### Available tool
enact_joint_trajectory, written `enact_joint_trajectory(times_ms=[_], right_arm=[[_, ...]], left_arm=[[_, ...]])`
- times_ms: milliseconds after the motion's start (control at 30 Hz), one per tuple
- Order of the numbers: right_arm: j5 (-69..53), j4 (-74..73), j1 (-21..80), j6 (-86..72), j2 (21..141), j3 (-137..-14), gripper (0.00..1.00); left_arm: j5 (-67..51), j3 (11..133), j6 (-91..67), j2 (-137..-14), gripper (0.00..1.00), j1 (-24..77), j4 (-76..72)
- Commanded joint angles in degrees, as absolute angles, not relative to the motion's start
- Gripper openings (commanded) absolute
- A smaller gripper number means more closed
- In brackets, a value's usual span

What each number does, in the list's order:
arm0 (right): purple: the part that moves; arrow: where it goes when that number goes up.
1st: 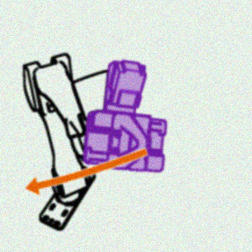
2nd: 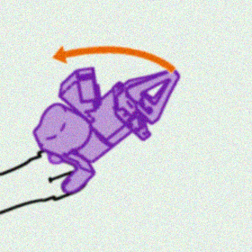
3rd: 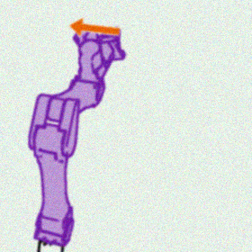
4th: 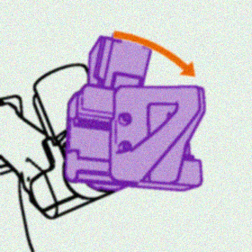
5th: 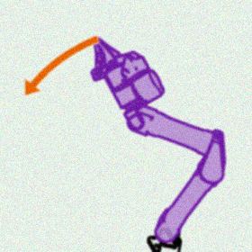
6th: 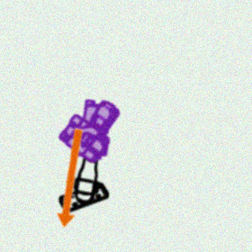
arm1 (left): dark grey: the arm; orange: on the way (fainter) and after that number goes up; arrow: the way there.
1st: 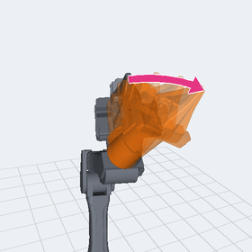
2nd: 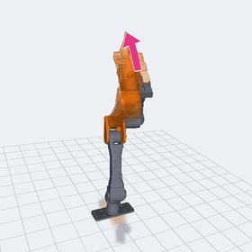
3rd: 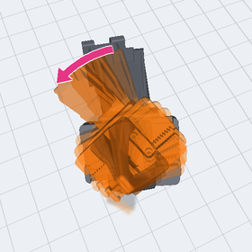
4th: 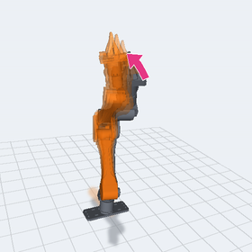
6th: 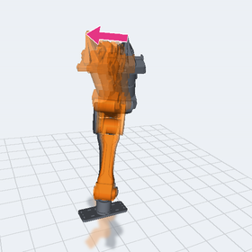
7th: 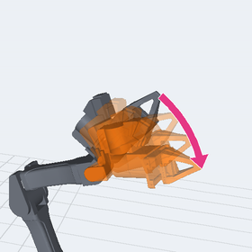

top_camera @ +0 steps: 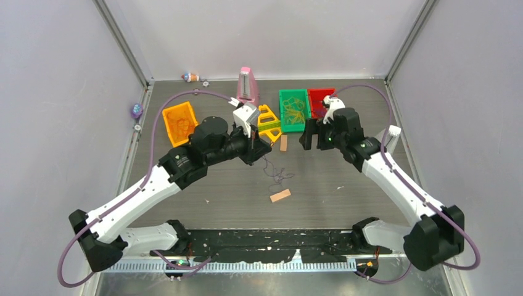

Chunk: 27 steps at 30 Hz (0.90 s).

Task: Untangle the cables
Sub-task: Place the cable in the bin, then pick up the cable from the bin.

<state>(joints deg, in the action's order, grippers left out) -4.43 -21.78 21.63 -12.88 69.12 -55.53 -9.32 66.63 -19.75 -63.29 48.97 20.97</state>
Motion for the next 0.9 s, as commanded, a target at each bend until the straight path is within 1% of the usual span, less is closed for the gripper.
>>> enact_joint_trajectory(times_ms=[0, 100, 267, 500, 700, 867], right_arm=[[-6.1, -14.2, 21.8, -15.3, 61.9, -50.2, 0.97], [-6.4, -14.9, 21.8, -15.5, 59.0, -46.8, 0.97], [-6.2, -16.2, 21.8, -16.0, 57.8, -44.4, 0.97], [-9.0, -16.6, 21.8, -16.7, 58.7, -43.3, 0.97], [-15.0, -12.0, 22.1, -17.1, 60.0, -40.2, 0.99], [-16.5, -8.7, 23.7, -18.0, 61.2, -37.3, 1.00]], left_arm=[[-8.8, 67.6, -17.9, -63.2, 0.00, 49.4, 16.3], [-10.4, 63.9, -18.7, -63.9, 0.00, 49.4, 14.0], [-12.6, 59.4, -21.9, -68.1, 0.00, 49.2, 11.5], [-13.1, 60.1, -23.9, -73.9, 0.00, 47.2, 17.8], [-9.8, 61.9, -23.2, -76.8, 0.03, 46.0, 25.9], [-11.4, 62.5, -22.4, -79.0, 0.05, 45.0, 29.7]])
